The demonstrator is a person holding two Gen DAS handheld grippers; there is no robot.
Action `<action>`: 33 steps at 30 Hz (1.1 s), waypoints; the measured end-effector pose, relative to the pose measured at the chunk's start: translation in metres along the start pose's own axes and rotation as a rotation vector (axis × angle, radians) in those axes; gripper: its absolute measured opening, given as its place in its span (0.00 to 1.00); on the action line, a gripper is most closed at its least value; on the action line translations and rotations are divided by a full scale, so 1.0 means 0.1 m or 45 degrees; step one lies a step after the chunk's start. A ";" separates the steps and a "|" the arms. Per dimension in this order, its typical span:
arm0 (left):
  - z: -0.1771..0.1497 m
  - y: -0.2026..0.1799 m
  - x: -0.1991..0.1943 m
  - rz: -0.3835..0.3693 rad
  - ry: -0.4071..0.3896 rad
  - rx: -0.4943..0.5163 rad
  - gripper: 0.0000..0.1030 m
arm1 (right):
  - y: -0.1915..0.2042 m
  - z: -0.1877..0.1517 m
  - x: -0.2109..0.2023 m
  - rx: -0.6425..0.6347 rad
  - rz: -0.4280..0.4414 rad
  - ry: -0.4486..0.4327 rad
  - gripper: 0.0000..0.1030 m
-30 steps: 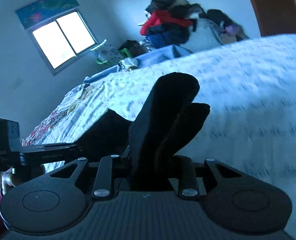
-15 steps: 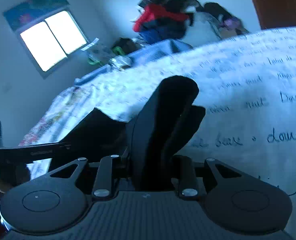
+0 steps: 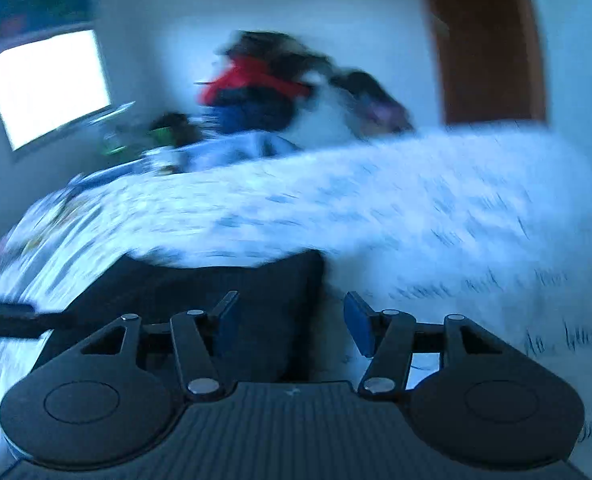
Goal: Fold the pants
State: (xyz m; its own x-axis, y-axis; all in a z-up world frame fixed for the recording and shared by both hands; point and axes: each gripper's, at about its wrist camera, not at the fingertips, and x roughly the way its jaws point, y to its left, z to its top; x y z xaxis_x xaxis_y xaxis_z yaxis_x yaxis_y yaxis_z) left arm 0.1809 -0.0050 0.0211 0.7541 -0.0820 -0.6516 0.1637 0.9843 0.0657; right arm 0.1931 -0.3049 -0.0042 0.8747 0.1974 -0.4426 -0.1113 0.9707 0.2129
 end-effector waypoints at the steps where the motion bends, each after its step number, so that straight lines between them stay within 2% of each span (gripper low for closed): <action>1: -0.04 -0.05 0.01 -0.024 0.013 0.033 0.81 | 0.08 -0.03 -0.03 -0.040 0.053 0.016 0.54; 3: -0.13 -0.15 0.08 0.012 0.043 0.110 0.81 | 0.12 -0.10 -0.03 -0.020 0.141 0.095 0.53; 5: -0.18 -0.17 0.03 0.067 0.010 0.118 0.79 | 0.07 -0.20 -0.11 0.066 0.137 0.109 0.53; 7: -0.19 -0.15 -0.07 0.042 -0.036 0.087 0.79 | -0.04 -0.28 -0.26 0.168 0.142 0.076 0.55; 11: -0.10 -0.19 -0.23 0.003 -0.099 0.016 0.80 | -0.26 -0.43 -0.36 0.367 0.296 0.107 0.55; 16: -0.04 -0.34 -0.23 -0.062 -0.082 -0.034 0.80 | -0.24 -0.39 -0.19 0.390 0.333 0.145 0.55; 20: -0.08 -0.44 -0.19 -0.097 -0.046 -0.044 0.80 | -0.28 -0.39 -0.11 0.445 0.330 0.105 0.54; 21: -0.09 -0.47 -0.18 -0.101 -0.041 -0.040 0.80 | -0.33 -0.39 -0.07 0.483 0.333 0.096 0.52; 24: -0.10 -0.55 -0.17 -0.116 -0.041 -0.014 0.79 | -0.44 -0.40 0.06 0.600 0.343 0.121 0.07; 26: -0.11 -0.59 -0.18 -0.123 -0.037 0.002 0.78 | -0.45 -0.44 0.08 0.623 0.335 0.127 0.06; 30: -0.14 -0.61 -0.17 -0.149 -0.035 0.004 0.80 | -0.37 -0.46 -0.14 0.529 0.249 0.085 0.06; 33: -0.18 -0.67 0.00 -0.129 0.038 0.039 0.80 | -0.41 -0.49 -0.03 0.549 0.230 0.130 0.07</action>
State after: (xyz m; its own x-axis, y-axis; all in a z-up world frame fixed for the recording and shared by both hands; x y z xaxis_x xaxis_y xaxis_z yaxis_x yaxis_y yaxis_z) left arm 0.1584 -0.0686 0.0036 0.7133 -0.1756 -0.6785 0.2578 0.9660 0.0210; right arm 0.1719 -0.3392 -0.0540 0.8061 0.3913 -0.4439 -0.0326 0.7783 0.6270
